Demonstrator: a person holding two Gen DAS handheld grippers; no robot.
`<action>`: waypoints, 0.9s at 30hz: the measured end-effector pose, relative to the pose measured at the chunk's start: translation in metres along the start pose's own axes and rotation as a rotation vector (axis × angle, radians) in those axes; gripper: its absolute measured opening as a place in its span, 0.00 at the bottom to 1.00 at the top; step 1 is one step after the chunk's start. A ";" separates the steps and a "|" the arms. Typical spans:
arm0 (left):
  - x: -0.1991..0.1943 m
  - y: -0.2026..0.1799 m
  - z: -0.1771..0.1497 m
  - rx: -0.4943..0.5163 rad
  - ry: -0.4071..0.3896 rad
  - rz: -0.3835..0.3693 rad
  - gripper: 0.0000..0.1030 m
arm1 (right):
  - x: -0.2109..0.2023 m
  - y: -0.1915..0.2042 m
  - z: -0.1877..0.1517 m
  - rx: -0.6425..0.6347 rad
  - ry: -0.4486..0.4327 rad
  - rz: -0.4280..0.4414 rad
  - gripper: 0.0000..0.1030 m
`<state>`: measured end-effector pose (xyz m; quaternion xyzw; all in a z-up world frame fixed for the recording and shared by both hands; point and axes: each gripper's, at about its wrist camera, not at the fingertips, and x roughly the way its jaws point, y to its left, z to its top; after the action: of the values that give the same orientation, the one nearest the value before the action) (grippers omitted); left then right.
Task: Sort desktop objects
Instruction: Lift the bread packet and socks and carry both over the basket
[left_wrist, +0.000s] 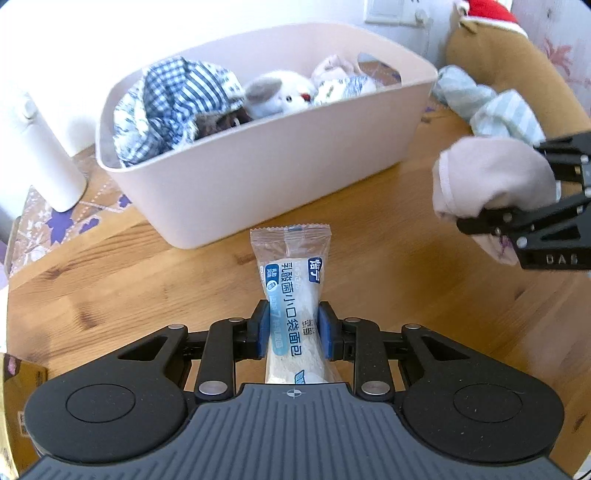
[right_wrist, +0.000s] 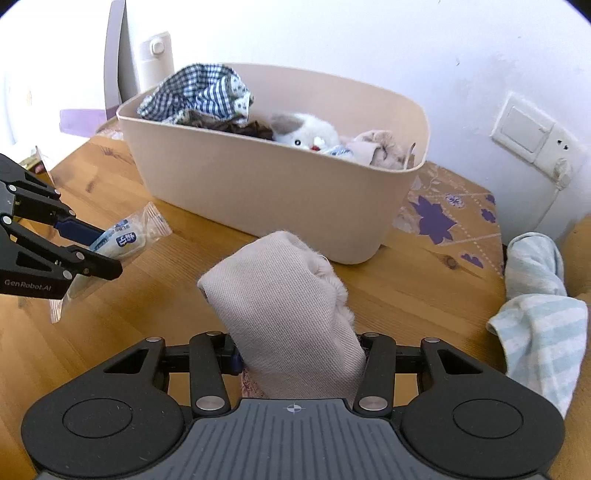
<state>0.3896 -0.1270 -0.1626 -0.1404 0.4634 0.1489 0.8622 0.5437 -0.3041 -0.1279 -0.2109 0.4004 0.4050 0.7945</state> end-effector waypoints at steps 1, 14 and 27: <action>-0.005 0.001 0.001 -0.008 -0.009 0.002 0.26 | -0.004 0.001 -0.001 0.003 -0.003 -0.001 0.42; -0.057 0.008 0.028 -0.052 -0.137 0.032 0.26 | -0.058 -0.008 0.013 0.001 -0.113 -0.020 0.42; -0.087 0.036 0.095 -0.091 -0.290 0.094 0.26 | -0.084 -0.038 0.059 0.022 -0.241 -0.066 0.42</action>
<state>0.4020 -0.0691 -0.0431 -0.1347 0.3330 0.2284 0.9048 0.5727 -0.3277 -0.0251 -0.1651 0.2992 0.3965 0.8521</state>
